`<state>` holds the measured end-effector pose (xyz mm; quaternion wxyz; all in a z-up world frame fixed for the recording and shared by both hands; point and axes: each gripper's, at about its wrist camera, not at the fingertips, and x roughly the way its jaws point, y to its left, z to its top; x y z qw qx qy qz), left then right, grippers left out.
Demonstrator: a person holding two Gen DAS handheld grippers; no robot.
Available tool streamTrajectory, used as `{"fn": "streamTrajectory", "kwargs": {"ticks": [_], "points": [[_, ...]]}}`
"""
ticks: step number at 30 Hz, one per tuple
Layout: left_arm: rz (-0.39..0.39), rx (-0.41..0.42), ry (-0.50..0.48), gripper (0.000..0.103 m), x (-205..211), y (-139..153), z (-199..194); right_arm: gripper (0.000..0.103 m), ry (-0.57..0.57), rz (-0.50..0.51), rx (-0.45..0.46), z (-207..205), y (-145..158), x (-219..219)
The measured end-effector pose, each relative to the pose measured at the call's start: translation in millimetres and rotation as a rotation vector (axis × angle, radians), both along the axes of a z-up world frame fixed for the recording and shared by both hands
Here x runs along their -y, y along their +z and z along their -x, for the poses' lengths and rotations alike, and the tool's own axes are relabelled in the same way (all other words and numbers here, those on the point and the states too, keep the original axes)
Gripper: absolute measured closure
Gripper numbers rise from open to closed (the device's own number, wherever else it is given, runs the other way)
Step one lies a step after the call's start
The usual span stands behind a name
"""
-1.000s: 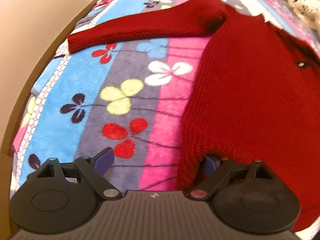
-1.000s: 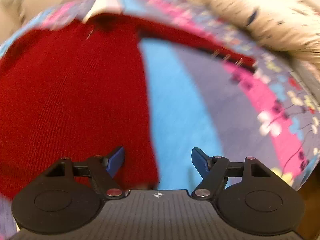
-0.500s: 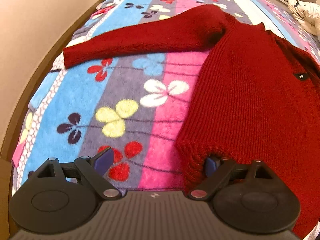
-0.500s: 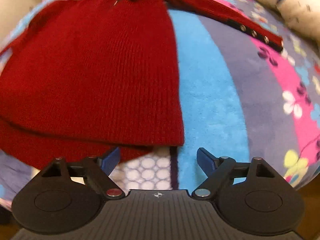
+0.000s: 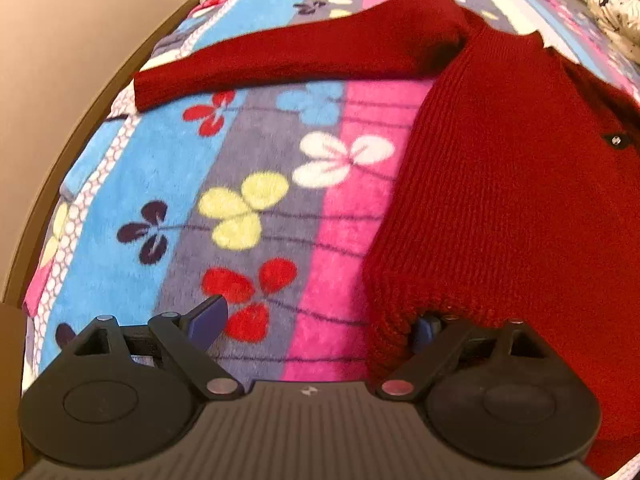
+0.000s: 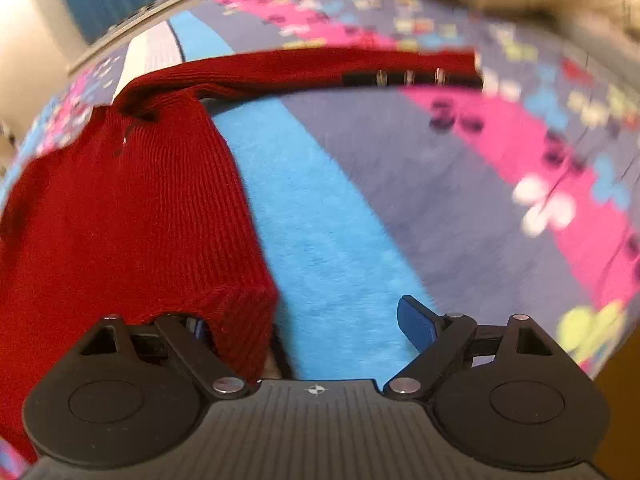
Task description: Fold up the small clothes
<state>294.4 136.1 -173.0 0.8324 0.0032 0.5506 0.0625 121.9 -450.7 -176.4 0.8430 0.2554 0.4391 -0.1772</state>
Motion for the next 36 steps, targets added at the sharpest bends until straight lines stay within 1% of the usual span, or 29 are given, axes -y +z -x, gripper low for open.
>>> {"fn": "streamTrajectory", "kwargs": {"ticks": [1, 6, 8, 9, 10, 11, 12, 13, 14, 15, 16, 17, 19, 22, 26, 28, 30, 32, 33, 36], "points": [[0.003, -0.011, 0.002, 0.01, -1, -4, 1, 0.015, 0.0, -0.011, -0.004, 0, -3, -3], [0.015, -0.05, -0.017, 0.01, -1, -20, 15, 0.015, 0.031, 0.012, -0.035, 8, -16, -29], [0.026, -0.047, -0.034, 0.01, 0, -24, 24, 0.021, 0.053, 0.032, -0.056, 15, -26, -39], [0.026, -0.03, -0.043, 0.01, 2, -24, 29, 0.029, 0.068, 0.066, -0.05, 19, -28, -47], [0.029, -0.024, -0.053, 0.01, 3, -24, 31, 0.048, 0.09, 0.117, -0.039, 23, -28, -56], [0.04, -0.025, -0.063, 0.01, 3, -23, 32, 0.06, 0.144, 0.181, -0.025, 24, -29, -65], [0.061, -0.024, -0.074, 0.011, 4, -22, 34, 0.093, 0.202, 0.214, -0.009, 24, -27, -73], [0.082, -0.017, -0.089, 0.027, 5, -19, 36, 0.095, 0.241, 0.22, -0.012, 23, -25, -80], [0.103, -0.007, -0.114, 0.038, 8, -16, 38, 0.095, 0.249, 0.239, -0.018, 22, -22, -84], [0.125, -0.007, -0.148, 0.079, 11, -13, 40, 0.095, 0.257, 0.25, -0.016, 22, -18, -86], [0.112, -0.011, -0.161, 0.093, 15, -12, 41, 0.095, 0.247, 0.261, -0.012, 22, -13, -86], [0.083, -0.002, -0.174, 0.093, 18, -9, 43, 0.095, 0.224, 0.277, -0.014, 23, -8, -84], [0.044, 0.026, -0.203, 0.094, 24, -2, 51, 0.096, 0.177, 0.278, -0.001, 28, 5, -72], [0.003, 0.082, -0.213, 0.095, 23, 17, 68, 0.096, 0.173, 0.246, 0.029, 38, 23, -56], [0.02, 0.169, -0.234, 0.095, 20, 59, 103, 0.096, 0.236, 0.28, 0.074, 57, 52, -65], [0.033, 0.182, -0.246, 0.096, 20, 76, 123, 0.096, 0.253, 0.286, 0.092, 68, 67, -68], [0.038, 0.172, -0.254, 0.096, 21, 84, 143, 0.096, 0.255, 0.277, 0.096, 80, 78, -60], [0.038, 0.144, -0.269, 0.096, 20, 80, 161, 0.096, 0.245, 0.285, 0.074, 94, 79, -52], [0.026, 0.111, -0.273, 0.096, 20, 70, 168, 0.096, 0.238, 0.292, 0.046, 98, 73, -48], [-0.011, 0.018, -0.272, 0.096, 25, 29, 175, 0.096, 0.234, 0.274, -0.07, 96, 35, -36]]}}
